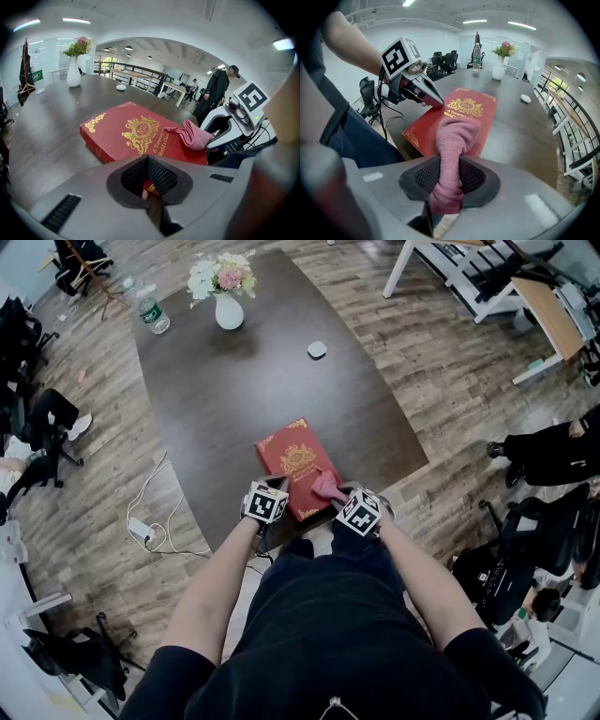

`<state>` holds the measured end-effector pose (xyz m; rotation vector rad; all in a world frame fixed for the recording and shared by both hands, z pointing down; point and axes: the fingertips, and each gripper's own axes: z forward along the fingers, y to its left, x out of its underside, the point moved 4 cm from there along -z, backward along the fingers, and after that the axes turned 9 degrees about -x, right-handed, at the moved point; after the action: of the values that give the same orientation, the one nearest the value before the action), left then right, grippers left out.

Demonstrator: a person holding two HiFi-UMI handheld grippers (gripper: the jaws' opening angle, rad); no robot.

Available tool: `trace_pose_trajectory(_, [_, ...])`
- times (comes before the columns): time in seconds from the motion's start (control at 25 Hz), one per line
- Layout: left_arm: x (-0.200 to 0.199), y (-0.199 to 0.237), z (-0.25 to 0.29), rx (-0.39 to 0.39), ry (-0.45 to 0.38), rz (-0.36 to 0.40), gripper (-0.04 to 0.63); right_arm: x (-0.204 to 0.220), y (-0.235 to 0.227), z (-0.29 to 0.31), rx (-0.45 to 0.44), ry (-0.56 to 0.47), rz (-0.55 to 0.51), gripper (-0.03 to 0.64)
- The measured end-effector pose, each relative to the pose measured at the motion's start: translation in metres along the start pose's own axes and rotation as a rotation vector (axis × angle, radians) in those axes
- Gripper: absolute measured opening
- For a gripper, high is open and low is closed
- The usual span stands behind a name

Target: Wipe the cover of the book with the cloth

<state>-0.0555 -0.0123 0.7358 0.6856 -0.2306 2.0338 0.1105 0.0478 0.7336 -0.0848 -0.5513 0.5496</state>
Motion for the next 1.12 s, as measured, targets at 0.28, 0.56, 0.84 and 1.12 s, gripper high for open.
trace_pose_trajectory(0.28, [0.002,-0.001,0.001,-0.001,0.003,0.002,-0.005,0.007,-0.007,-0.005,0.019,0.003,0.017,0.114])
trace_pose_trajectory(0.56, [0.001,0.0,0.0,-0.004,0.002,0.003,-0.005,0.012,-0.015,-0.011,0.044,0.003,0.035,0.114])
trace_pose_trajectory(0.84, [0.002,-0.001,0.001,-0.006,0.003,0.001,-0.005,0.016,-0.022,-0.015,0.058,0.0,0.058,0.114])
trace_pose_trajectory(1.12, [0.002,0.0,0.0,-0.001,-0.015,0.014,-0.005,0.016,-0.025,-0.016,0.072,-0.002,0.058,0.114])
